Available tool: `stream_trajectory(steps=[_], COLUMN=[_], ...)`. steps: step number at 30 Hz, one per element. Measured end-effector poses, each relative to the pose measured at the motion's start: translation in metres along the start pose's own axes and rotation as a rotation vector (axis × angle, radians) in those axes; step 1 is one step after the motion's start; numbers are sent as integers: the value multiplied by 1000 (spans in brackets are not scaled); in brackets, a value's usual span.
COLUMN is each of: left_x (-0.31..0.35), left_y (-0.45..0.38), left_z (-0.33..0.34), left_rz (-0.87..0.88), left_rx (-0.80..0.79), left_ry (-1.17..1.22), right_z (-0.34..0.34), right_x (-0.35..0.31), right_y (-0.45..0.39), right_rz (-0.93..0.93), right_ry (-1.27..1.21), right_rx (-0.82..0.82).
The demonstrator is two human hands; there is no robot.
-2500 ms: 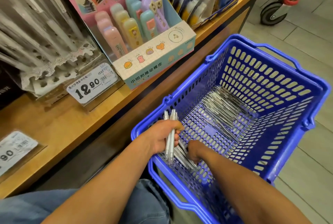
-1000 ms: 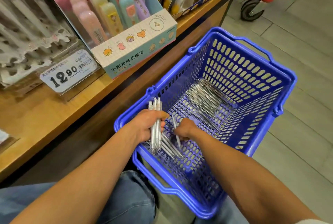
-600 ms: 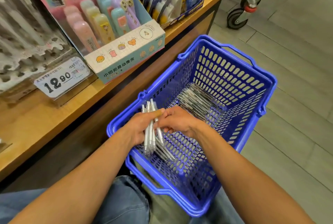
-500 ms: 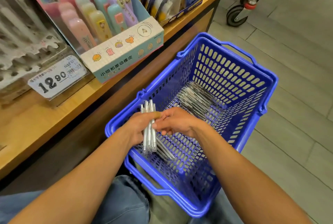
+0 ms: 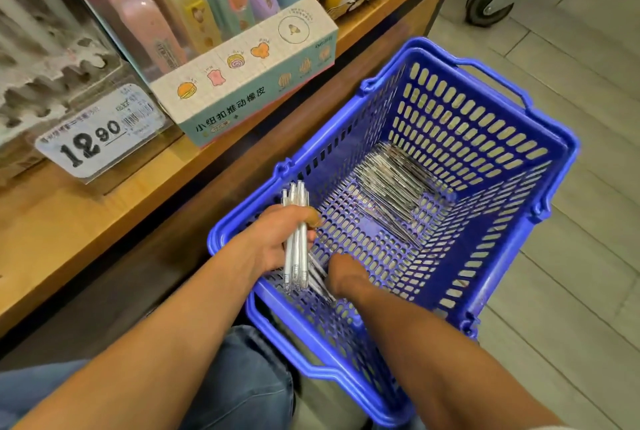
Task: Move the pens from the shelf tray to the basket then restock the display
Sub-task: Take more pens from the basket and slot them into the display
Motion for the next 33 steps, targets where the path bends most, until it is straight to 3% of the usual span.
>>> stream_trajectory(steps=[6, 11, 14, 17, 21, 25, 30, 33], left_x=[0, -3, -2, -1, -5, -5, -2, -2], left_y=[2, 1, 2, 3, 7, 10, 1, -4], left_z=[1, 2, 4, 7, 14, 17, 8, 2], left_rz=[-4, -35, -34, -24, -48, 1, 54, 55], left_rx=[0, -19, -17, -59, -231, -275, -80, 56], left_ry=[4, 10, 3, 18, 81, 49, 30, -13], right_z=[-13, -63, -101, -119, -113, -108, -120, -117], right_x=[3, 3, -10, -31, -57, -62, -47, -16], right_y=[7, 24, 54, 89, 110, 106, 86, 53], right_rz=[43, 182, 30, -208, -333, -348, -395, -257], right_ry=[-2, -585, -890, -1099, -1091, -1072, -1067, -1019], right_rx=[-29, 94, 253, 253, 247, 346, 212, 117])
Point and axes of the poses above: each hand's wrist, its own y-axis away from the middle knuckle, its own z-axis out of the palm, x = y × z, the point moved 4 cm from there along -y, towards the middle knuckle, and after that the axes turned 14 degrees about -z, right-handed, at the moved point
